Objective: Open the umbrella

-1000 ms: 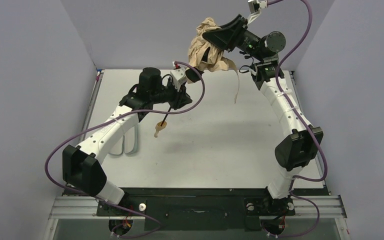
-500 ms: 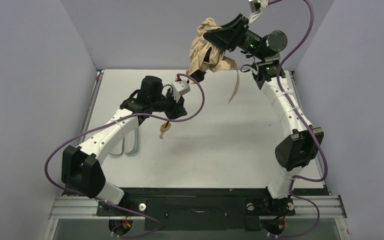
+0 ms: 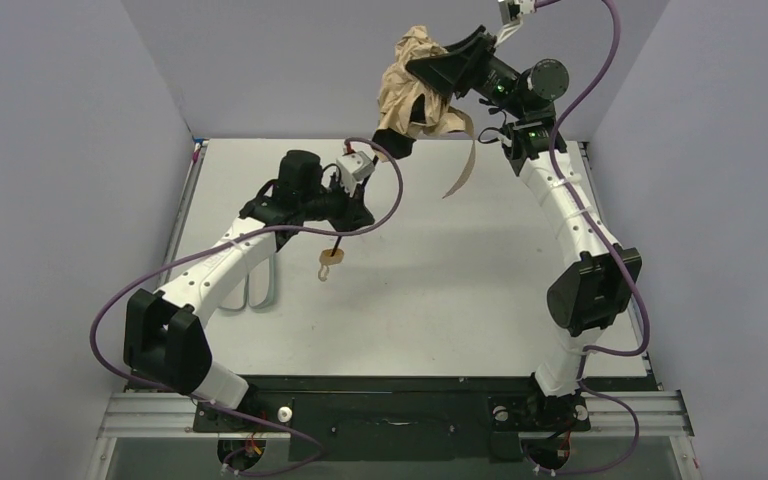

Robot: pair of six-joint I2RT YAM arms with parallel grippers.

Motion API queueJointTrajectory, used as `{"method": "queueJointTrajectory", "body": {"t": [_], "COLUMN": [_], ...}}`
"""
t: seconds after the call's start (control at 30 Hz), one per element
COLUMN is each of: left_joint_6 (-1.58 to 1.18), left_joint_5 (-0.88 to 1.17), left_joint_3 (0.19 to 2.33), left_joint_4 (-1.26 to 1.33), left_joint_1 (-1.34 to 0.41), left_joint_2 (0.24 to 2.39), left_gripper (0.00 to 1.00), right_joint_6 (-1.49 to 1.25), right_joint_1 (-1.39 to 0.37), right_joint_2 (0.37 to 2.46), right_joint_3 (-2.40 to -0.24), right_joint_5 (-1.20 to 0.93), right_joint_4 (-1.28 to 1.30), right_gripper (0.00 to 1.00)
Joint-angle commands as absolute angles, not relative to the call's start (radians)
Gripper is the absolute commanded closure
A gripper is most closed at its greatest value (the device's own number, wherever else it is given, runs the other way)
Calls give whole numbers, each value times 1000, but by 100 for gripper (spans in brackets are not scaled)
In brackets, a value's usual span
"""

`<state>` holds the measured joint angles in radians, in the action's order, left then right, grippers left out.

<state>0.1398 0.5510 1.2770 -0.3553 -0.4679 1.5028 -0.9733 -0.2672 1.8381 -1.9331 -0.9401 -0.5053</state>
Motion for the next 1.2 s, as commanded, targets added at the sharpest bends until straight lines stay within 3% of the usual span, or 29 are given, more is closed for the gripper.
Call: {"method": "queueJointTrajectory", "body": {"t": [0.0, 0.03, 0.17, 0.47, 0.73, 1.0, 1.17], "left_joint_6": [-218, -288, -332, -191, -285, -205, -313], "left_joint_5": [571, 556, 508, 514, 291, 249, 106], "left_joint_3": [1281, 1275, 1259, 1319, 1370, 1359, 1412], "left_joint_4": [-79, -57, 25, 116, 351, 404, 449], "left_joint_1": [-378, -341, -246, -397, -266, -474, -259], "left_joint_2": [1501, 1501, 1507, 1523, 1506, 1493, 1526], "left_gripper": [100, 100, 100, 100, 100, 100, 100], "right_joint_6": [-933, -925, -854, -784, -640, -576, -543], "right_joint_1": [-241, -222, -154, -42, -20, -5, 44], "right_joint_2": [1829, 1828, 1814, 1748, 1622, 1587, 1563], "right_joint_3": [-1964, -1960, -1933, -1758, -1571, -1495, -1438], "right_joint_5": [-871, -861, -784, -716, -740, -719, -711], "right_joint_4": [-487, -455, -367, -321, -226, -154, -112], "right_gripper": [28, 22, 19, 16, 18, 17, 18]}}
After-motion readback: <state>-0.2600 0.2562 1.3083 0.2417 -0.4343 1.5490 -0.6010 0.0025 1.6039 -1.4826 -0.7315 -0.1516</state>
